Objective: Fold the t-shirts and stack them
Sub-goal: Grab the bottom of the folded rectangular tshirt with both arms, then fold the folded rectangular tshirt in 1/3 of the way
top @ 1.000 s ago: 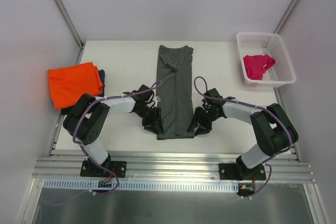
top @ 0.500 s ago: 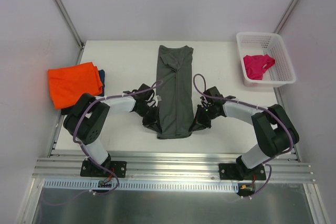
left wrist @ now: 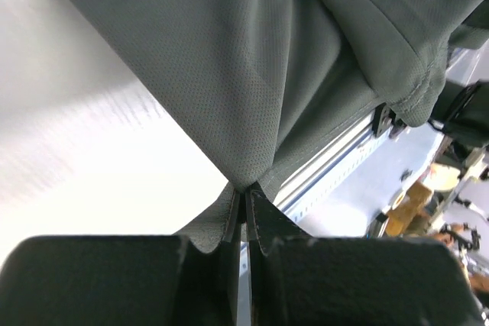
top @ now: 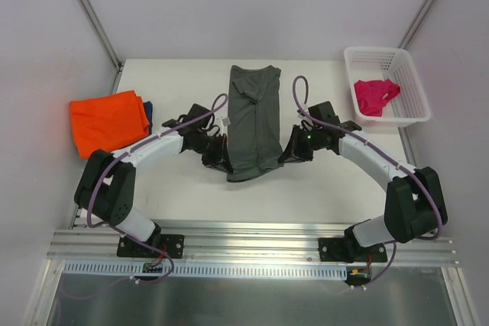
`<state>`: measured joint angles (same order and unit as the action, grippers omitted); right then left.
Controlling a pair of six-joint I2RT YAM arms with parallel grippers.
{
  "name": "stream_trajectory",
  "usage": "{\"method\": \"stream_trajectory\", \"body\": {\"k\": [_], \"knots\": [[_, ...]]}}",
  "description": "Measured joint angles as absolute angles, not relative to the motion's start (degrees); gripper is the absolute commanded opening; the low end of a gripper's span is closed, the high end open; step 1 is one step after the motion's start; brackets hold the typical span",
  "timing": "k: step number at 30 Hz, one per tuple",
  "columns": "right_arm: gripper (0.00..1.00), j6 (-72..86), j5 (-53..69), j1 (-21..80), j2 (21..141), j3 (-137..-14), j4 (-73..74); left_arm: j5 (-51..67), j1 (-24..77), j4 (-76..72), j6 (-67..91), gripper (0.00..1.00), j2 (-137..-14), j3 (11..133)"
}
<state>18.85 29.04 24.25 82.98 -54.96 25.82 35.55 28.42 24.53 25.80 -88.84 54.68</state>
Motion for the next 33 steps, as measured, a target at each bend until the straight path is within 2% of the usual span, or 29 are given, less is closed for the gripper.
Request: {"method": "stream_trajectory", "body": {"k": [12,26,33], "knots": [[0.00,15.9,28.3,20.5,84.1,-63.8,27.3,34.9,21.1,27.4,22.3,0.00,-91.7,68.4],[0.00,15.4,28.8,17.2,101.7,-77.3,23.5,31.9,20.9,28.1,19.8,0.00,-111.5,88.1],[0.00,14.7,28.9,16.3,109.6,-85.3,22.7,29.9,19.9,28.2,19.2,0.00,-115.3,91.7]]}}
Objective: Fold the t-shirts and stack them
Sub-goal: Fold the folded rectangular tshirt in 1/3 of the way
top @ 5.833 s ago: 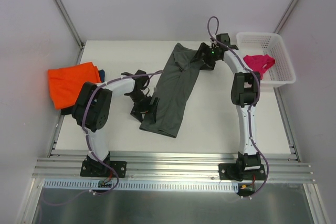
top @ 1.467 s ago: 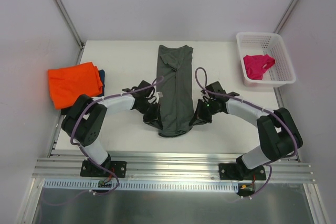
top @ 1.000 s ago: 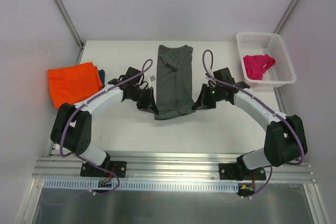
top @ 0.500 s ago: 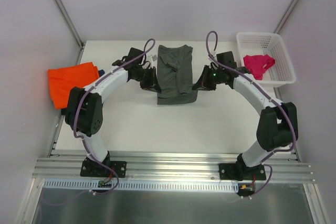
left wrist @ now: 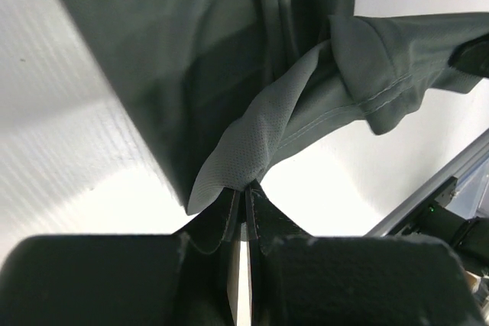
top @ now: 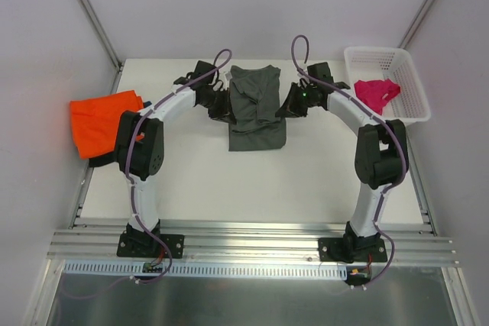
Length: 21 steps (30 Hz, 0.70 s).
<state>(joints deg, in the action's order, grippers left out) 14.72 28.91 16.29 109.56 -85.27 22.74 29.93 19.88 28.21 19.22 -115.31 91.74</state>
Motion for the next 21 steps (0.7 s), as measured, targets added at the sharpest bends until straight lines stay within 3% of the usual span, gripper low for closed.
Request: {"method": "stream_trajectory", "body": {"k": [9,11,12,13,15,16,18,21], "knots": [[0.00,13.8,28.9,16.1,115.1,-90.5,22.0,27.1,17.8,28.3,18.5,0.00,-117.6,94.5],[0.04,13.5,28.9,16.1,116.5,-91.0,21.6,26.3,17.5,28.4,18.2,0.26,-118.9,95.6],[0.28,13.2,28.7,16.1,117.2,-91.4,21.6,25.8,17.5,28.4,17.8,0.40,-119.7,96.4],[0.40,13.0,28.4,16.1,118.0,-91.8,21.6,25.0,17.5,28.3,17.4,0.62,-120.7,97.3],[0.61,12.0,27.3,16.2,119.6,-92.7,21.5,23.6,17.5,28.3,17.1,0.75,-122.6,98.8],[0.65,11.2,26.8,16.2,120.5,-93.2,21.5,22.8,17.5,28.1,16.9,0.81,-123.5,99.4],[0.70,10.0,25.7,16.2,121.4,-93.9,21.5,21.1,17.5,28.2,16.6,0.93,-124.6,100.0],[0.70,8.9,24.7,16.2,121.4,-94.3,21.7,18.7,17.5,28.6,16.4,0.94,-124.9,100.1]]}}
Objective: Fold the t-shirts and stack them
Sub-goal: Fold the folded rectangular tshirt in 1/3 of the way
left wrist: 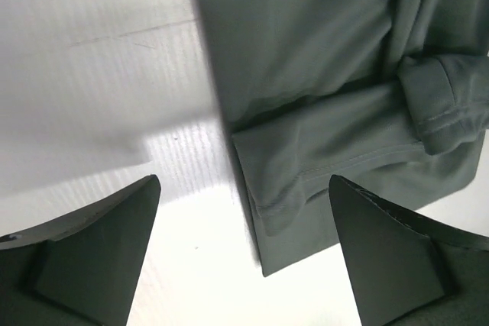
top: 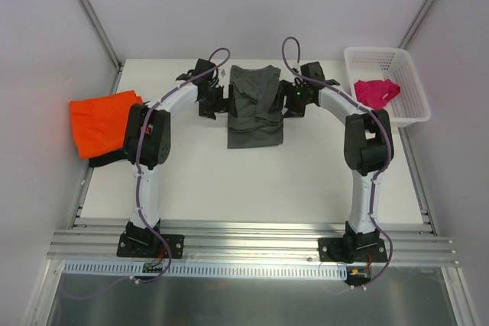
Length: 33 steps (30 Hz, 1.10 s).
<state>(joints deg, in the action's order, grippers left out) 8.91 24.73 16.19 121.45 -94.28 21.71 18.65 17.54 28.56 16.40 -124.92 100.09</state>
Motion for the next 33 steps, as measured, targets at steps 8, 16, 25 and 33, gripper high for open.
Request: {"method": "stream_trajectory", "body": {"k": [8,16,25,33], "knots": [[0.69,8.9,24.3,16.4,116.4,-93.6,21.8,14.3,17.6,29.2,15.5,0.94,-117.9,95.2],[0.68,10.1,25.2,20.3,109.4,-91.2,21.2,11.6,16.4,30.1,10.8,0.96,-106.1,93.4],[0.67,12.8,27.6,23.0,116.7,-91.7,21.0,10.7,14.9,31.4,5.1,0.99,-100.7,89.6],[0.66,13.9,28.0,22.4,124.6,-95.9,22.0,7.3,15.0,33.3,2.5,0.99,-99.7,85.0]]}}
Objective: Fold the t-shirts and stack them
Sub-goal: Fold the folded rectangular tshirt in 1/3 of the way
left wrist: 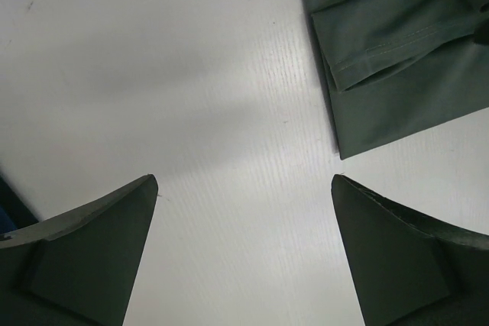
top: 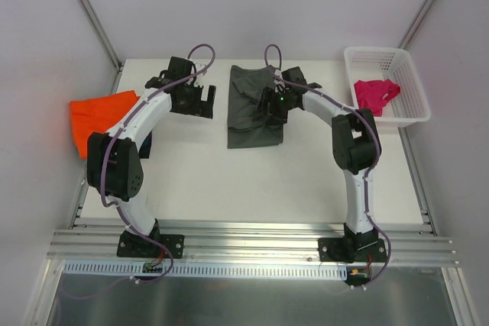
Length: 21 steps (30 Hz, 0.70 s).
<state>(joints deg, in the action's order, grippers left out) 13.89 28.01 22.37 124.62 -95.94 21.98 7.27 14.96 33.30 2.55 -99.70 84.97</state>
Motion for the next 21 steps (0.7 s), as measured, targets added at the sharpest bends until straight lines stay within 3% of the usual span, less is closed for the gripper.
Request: {"method": "stream_trajectory", "body": {"k": [12,21], "knots": [[0.66,15.0,27.1,20.8,132.2,-114.7,20.5,5.6,15.7,33.3,2.0,0.99,-100.0,84.4],[0.65,15.0,27.2,20.5,131.8,-114.5,18.7,5.4,19.2,33.3,2.1,0.99,-101.9,84.5]]}}
